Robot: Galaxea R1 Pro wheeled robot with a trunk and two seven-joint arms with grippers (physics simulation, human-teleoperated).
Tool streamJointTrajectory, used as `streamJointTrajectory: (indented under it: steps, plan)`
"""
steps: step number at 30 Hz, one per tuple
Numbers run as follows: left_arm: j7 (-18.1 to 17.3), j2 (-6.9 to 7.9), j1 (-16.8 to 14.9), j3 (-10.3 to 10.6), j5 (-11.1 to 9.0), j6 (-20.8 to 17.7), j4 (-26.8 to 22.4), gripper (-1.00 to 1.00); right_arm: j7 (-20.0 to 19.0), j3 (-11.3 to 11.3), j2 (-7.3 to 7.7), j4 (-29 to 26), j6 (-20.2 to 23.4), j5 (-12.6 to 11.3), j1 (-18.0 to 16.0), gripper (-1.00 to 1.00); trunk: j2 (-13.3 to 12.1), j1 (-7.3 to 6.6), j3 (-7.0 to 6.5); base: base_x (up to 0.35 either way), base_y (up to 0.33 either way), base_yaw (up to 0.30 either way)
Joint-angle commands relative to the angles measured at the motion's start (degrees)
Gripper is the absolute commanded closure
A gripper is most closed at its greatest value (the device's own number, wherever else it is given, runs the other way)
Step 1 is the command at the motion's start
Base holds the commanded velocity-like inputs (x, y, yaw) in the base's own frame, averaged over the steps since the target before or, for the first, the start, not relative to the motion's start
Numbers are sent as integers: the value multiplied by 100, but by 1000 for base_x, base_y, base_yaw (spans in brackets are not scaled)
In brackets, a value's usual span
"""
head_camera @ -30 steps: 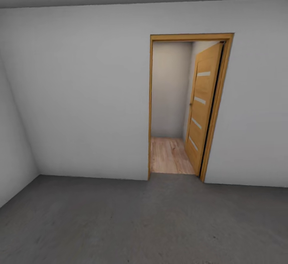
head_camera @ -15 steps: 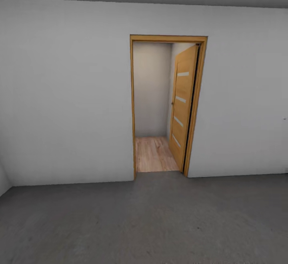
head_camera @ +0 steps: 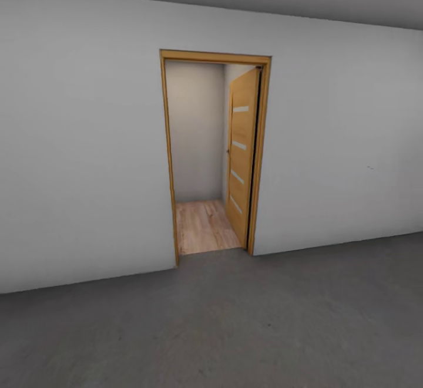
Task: Move the two storage containers from the living room to the garage. In the garage, place one container on the floor and stack the other container on top of it (either order is fine).
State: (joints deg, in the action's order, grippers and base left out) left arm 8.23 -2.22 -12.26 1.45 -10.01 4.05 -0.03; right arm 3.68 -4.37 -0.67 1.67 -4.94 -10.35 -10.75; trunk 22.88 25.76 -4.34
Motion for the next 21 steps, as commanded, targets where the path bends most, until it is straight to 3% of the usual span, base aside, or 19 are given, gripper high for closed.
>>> streamJointTrajectory:
  steps: [1,11,21]
  plan:
    - [12,-1,-1,17,-46,20,3,-100,10,-46,-3,18,-30,-55,-6,-100,4,2,2,0,0,-287]
    - [4,-7,2,22,-38,21,3,-100,64,-75,-3,18,-29,-17,-6,-100,4,2,2,18,0,-107]
    - [3,0,-1,22,-28,-34,3,-100,72,-89,-3,18,-38,-2,-6,-100,4,2,2,274,0,-3]
